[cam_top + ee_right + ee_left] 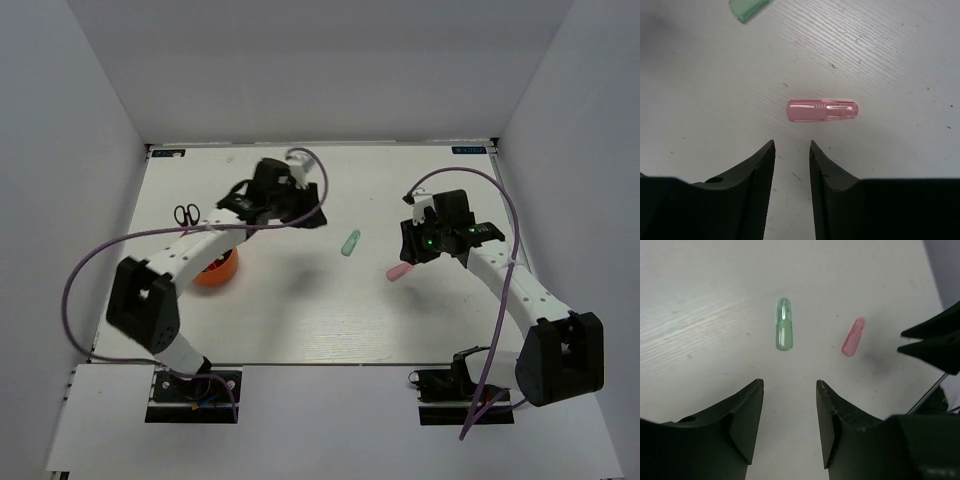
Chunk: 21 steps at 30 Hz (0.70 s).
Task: Sort the stationery into containers
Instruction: Pick up the stationery from the center of the board.
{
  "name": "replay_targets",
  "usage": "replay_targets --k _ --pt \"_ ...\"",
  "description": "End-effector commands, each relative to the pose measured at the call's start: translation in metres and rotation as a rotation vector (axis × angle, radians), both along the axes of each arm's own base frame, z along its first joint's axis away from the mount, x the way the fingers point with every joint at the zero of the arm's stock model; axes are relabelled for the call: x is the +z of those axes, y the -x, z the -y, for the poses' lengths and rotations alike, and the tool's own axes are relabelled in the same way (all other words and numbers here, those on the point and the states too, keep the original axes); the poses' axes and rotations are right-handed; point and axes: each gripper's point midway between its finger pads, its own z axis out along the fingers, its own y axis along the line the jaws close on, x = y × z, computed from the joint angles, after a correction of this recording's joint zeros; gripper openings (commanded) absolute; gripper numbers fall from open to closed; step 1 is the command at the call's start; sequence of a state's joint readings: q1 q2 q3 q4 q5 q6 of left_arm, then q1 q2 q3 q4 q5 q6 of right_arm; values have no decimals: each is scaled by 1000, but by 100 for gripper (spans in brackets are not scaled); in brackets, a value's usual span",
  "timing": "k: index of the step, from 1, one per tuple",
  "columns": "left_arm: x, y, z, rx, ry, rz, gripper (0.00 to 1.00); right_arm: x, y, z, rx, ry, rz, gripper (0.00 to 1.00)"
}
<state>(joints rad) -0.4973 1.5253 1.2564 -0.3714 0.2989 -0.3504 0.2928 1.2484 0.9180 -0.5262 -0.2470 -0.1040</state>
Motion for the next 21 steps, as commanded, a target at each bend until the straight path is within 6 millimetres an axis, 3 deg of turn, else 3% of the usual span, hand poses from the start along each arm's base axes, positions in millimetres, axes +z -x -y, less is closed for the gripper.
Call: replay_targets --k 1,2,4,5,8,15,21 --pt "-46 5 23 -47 -168 -35 55 12 -15 9 -70 31 63 37" --pt "-62 2 29 -56 -193 -50 55 13 -15 10 -70 30 67 37" --pt "-61 -8 42 -58 -206 -20 55 13 -16 12 -82 33 69 38" --pt "-77 -10 54 -78 -232 -36 55 14 -17 14 -88 34 72 38" --pt "-93 -19 68 -96 -295 -20 56 15 -17 14 -87 26 75 41" --pt "-121 -35 82 -82 -409 50 59 18 -14 11 -75 -7 70 43" --pt "-137 -32 93 -107 -420 39 60 21 -13 12 -76 -18 74 43"
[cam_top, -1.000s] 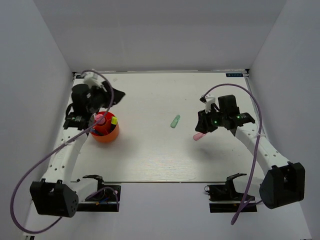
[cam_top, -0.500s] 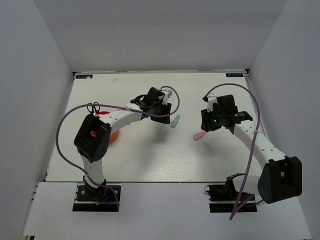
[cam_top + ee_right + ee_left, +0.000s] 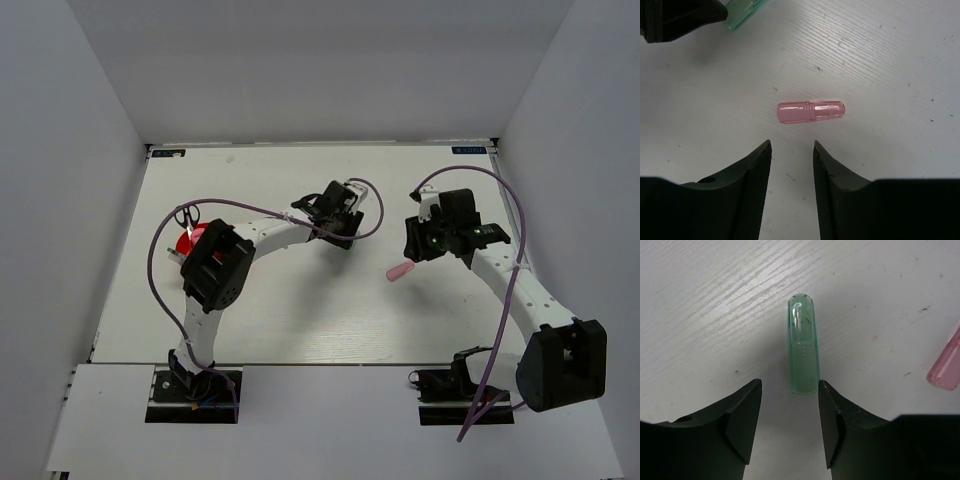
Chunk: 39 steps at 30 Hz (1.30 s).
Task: Sort the stationery into containers
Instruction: Pick up the stationery from the center of the board.
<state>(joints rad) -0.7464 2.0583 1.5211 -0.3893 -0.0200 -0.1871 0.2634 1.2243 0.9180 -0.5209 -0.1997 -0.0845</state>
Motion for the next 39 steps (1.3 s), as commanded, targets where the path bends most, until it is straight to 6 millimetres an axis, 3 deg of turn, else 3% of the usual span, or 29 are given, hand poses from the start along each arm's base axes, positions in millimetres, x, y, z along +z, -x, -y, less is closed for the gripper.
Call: replay_targets --k 1,14,29,31,39 --pt "12 -11 8 -3 7 61 60 16 -6 -2 -3 -37 45 43" --pt "-5 -6 29 -33 -23 72 61 18 -3 -5 15 -64 42 44" --pt "-29 -6 14 -1 -126 97 61 24 -1 -6 23 -90 51 45" --pt "-34 -5 12 1 -139 97 58 26 -2 -5 18 -93 59 45" --pt "-40 0 3 6 -166 92 24 28 -1 -5 16 -104 58 45"
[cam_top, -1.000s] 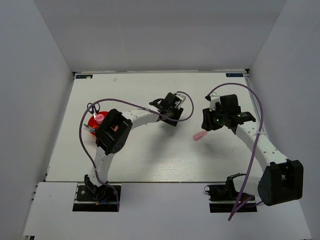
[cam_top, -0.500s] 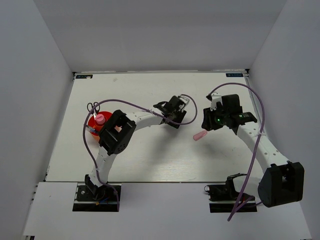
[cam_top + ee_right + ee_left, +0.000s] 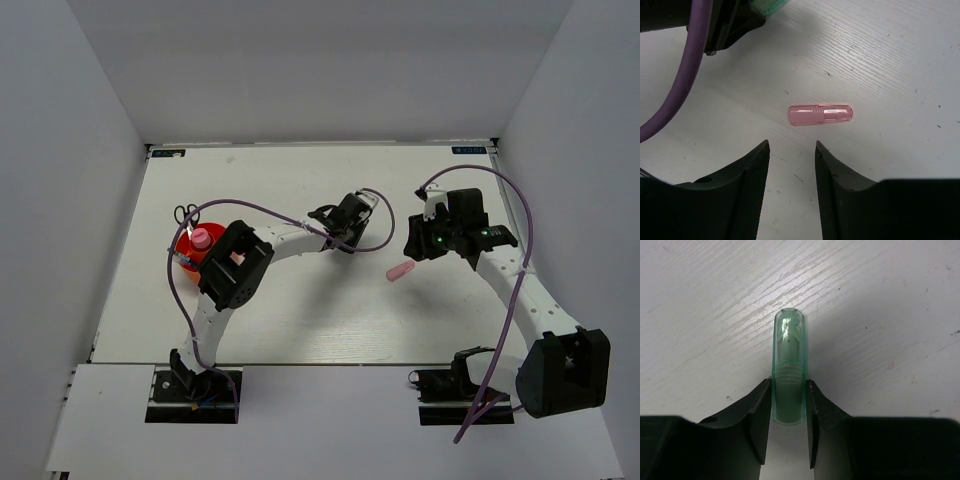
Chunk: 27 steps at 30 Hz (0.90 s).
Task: Sort the stationery into containers
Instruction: Pick up the stationery from the center of the board.
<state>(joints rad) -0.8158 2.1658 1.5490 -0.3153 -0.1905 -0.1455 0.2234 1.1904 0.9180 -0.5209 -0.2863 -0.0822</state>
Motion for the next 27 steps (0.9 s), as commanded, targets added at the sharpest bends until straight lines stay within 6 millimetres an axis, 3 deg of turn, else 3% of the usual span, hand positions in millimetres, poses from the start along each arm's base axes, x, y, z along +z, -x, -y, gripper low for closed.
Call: replay_targets --k 1,3,4,10,11,12,13,19,21,22,25,26,27 --pt "-2 7 -10 3 -36 -3 21 15 -4 -2 -1 -34 44 45" --pt "1 9 -14 4 -41 -2 11 14 -3 -2 -1 -35 38 45" --pt "15 6 -16 12 -21 12 8 14 -3 -2 -2 -36 38 45" --pt "70 5 -46 34 20 77 3 14 -2 -2 0 -42 37 45" --pt "98 2 -54 48 54 115 2 14 -3 -2 2 -43 39 45" --pt "96 4 -66 61 42 105 2 15 -3 -3 5 -45 42 45" --pt "121 5 -71 63 75 142 2 15 -3 -3 4 -45 38 45" --pt "150 6 -127 119 53 180 1 14 -2 -4 9 -49 37 45" --pt "166 3 -151 158 73 197 1 15 -2 -3 8 -51 39 45" --pt "163 6 -160 164 62 183 1 14 -2 -3 9 -51 33 45" --pt "177 4 -197 216 74 190 1 14 -2 -5 14 -55 34 45" --pt "186 7 -202 204 93 200 1 14 -2 -4 12 -58 31 45" --pt "186 4 -220 206 54 209 1 12 -1 -5 15 -57 25 45"
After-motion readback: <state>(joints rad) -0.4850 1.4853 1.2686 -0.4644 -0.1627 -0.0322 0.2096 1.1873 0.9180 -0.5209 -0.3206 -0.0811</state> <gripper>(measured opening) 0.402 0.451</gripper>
